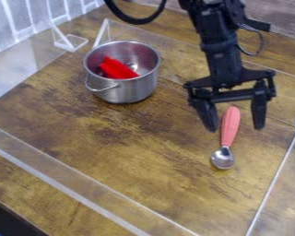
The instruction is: Move the pink spoon to the right side of the table
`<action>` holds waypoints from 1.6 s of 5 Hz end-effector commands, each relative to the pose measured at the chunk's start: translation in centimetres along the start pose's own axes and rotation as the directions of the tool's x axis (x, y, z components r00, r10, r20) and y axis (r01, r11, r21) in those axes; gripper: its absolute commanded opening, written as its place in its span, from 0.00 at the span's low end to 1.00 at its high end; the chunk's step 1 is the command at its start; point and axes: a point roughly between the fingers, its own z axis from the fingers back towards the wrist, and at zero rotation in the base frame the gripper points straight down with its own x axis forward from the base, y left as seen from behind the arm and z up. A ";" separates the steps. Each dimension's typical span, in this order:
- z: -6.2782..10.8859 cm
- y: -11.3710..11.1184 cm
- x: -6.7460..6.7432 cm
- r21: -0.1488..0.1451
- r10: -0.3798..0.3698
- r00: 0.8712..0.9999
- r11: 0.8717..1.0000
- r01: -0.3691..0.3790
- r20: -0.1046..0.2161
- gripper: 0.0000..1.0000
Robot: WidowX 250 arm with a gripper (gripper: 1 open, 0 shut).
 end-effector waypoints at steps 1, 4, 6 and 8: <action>0.9 -1.5 0.3 -0.005 -0.057 0.998 0.998 0.058 0.037 1.00; -2.5 -0.5 -1.3 0.059 -0.146 0.989 0.987 0.147 -0.020 1.00; -0.2 1.2 -2.8 0.123 -0.163 0.986 0.979 0.164 -0.016 1.00; -0.8 1.4 -2.6 0.159 -0.070 0.998 0.985 0.069 0.000 1.00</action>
